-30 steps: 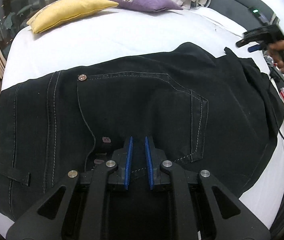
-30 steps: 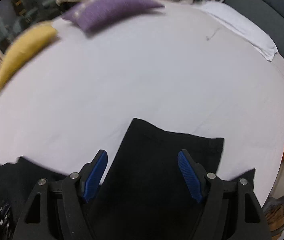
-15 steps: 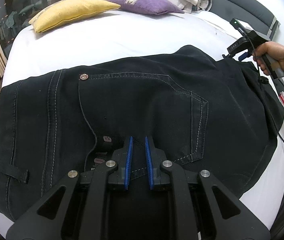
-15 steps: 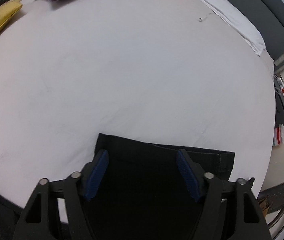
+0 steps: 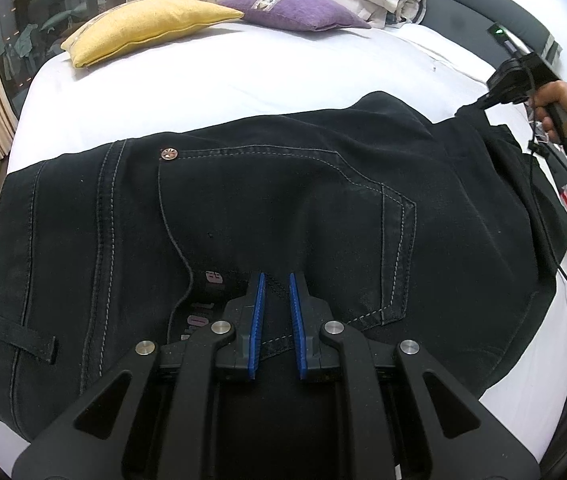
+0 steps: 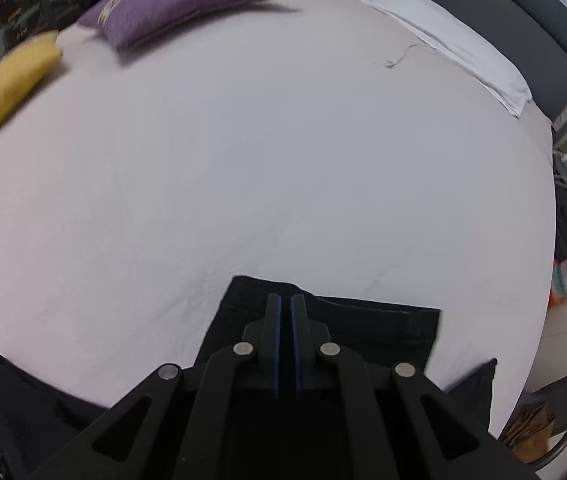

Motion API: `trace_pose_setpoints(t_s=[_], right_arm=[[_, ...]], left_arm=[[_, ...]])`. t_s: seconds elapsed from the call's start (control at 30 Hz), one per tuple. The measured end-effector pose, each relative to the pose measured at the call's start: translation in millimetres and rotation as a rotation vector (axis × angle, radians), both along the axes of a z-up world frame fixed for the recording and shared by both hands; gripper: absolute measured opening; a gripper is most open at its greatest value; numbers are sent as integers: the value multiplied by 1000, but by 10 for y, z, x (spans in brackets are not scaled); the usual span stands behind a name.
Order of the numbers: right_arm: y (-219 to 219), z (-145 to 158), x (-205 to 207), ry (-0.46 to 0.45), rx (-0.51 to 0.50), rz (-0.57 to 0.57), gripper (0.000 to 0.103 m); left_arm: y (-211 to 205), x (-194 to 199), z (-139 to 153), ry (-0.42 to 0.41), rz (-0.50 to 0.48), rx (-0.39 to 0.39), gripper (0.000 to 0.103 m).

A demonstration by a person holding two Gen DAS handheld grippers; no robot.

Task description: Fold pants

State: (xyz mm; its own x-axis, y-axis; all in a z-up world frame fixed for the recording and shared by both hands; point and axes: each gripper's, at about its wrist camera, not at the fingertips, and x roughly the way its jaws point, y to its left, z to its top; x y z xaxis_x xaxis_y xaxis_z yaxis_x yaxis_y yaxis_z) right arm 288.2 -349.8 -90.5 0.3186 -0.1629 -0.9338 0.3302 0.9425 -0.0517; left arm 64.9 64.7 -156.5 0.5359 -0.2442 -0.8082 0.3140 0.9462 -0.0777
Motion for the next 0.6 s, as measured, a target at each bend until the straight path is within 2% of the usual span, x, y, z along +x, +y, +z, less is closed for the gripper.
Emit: trace_pose_setpoints(t_s=[0.17, 0.33, 0.43, 0.6], right_arm=[[-211, 181, -41, -65, 44, -6, 5], [-245, 351, -133, -130, 91, -11, 5], [-262, 548, -313, -195, 117, -10, 5], [-562, 768, -807, -297, 156, -58, 5]], left_arm=[[-12, 7, 3, -1, 4, 5, 12], [-17, 12, 1, -2, 6, 6, 12], [-2, 15, 0, -4, 6, 0, 12], [-12, 7, -3, -9, 6, 8, 12]])
